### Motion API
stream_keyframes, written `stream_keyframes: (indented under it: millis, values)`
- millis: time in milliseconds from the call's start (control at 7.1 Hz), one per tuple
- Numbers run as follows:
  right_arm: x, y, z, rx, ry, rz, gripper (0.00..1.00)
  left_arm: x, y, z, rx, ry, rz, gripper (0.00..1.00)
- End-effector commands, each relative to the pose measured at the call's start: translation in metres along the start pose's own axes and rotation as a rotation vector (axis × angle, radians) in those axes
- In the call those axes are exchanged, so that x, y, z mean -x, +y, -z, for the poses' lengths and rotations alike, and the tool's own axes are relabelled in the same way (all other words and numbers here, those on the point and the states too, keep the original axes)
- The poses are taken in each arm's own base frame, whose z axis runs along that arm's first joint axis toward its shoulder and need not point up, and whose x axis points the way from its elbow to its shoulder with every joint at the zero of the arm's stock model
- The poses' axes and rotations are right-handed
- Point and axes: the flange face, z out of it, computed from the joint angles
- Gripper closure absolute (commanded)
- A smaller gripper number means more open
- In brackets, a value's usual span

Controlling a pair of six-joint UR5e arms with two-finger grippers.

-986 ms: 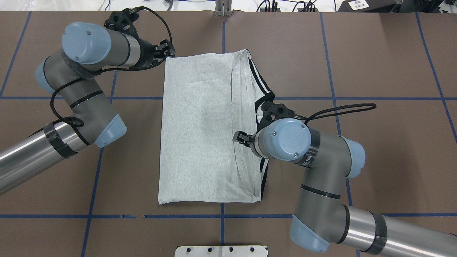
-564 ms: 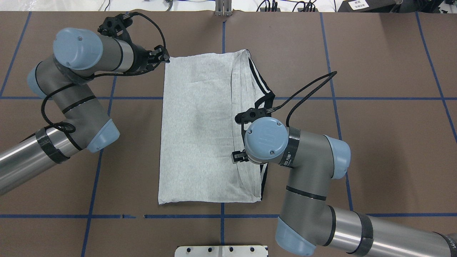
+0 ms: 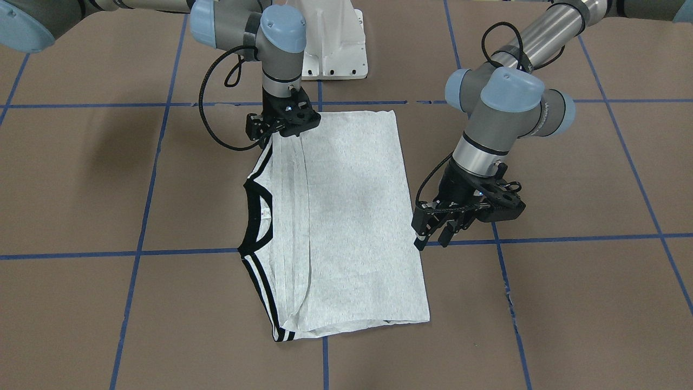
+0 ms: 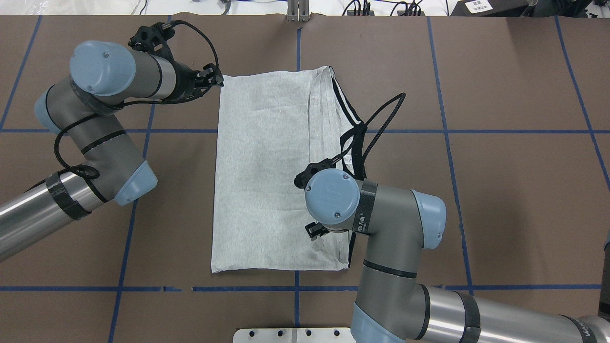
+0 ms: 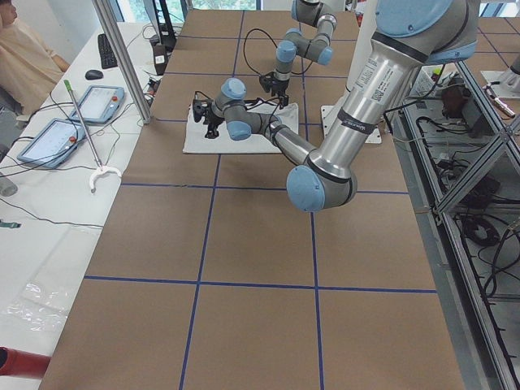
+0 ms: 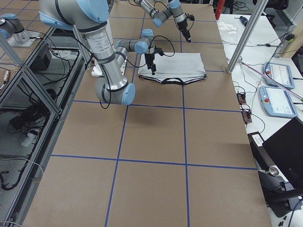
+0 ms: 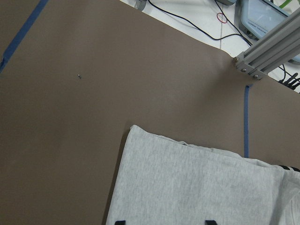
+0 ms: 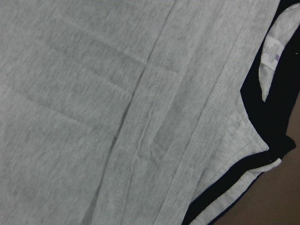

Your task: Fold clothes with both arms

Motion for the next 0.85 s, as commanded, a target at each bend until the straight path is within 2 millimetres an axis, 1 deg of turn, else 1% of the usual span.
stream_keyframes:
  millis: [0, 141, 423, 705]
  values:
    - [0.012, 0.007, -0.005, 0.022, -0.012, 0.036, 0.0, 0.011, 0.001, -0.003, 0.001, -0.014, 0.0, 0.36]
    - [0.015, 0.009, -0.005, 0.024, -0.017, 0.043, 0.0, 0.011, 0.001, -0.003, 0.001, -0.014, 0.0, 0.36]
    - [0.021, 0.013, -0.016, 0.042, -0.003, 0.052, 0.0, 0.011, 0.001, -0.003, 0.001, -0.015, 0.001, 0.36]
    - [0.019, 0.014, -0.02, 0.048, 0.005, 0.066, 0.0, 0.012, 0.002, -0.004, 0.002, -0.018, 0.001, 0.36]
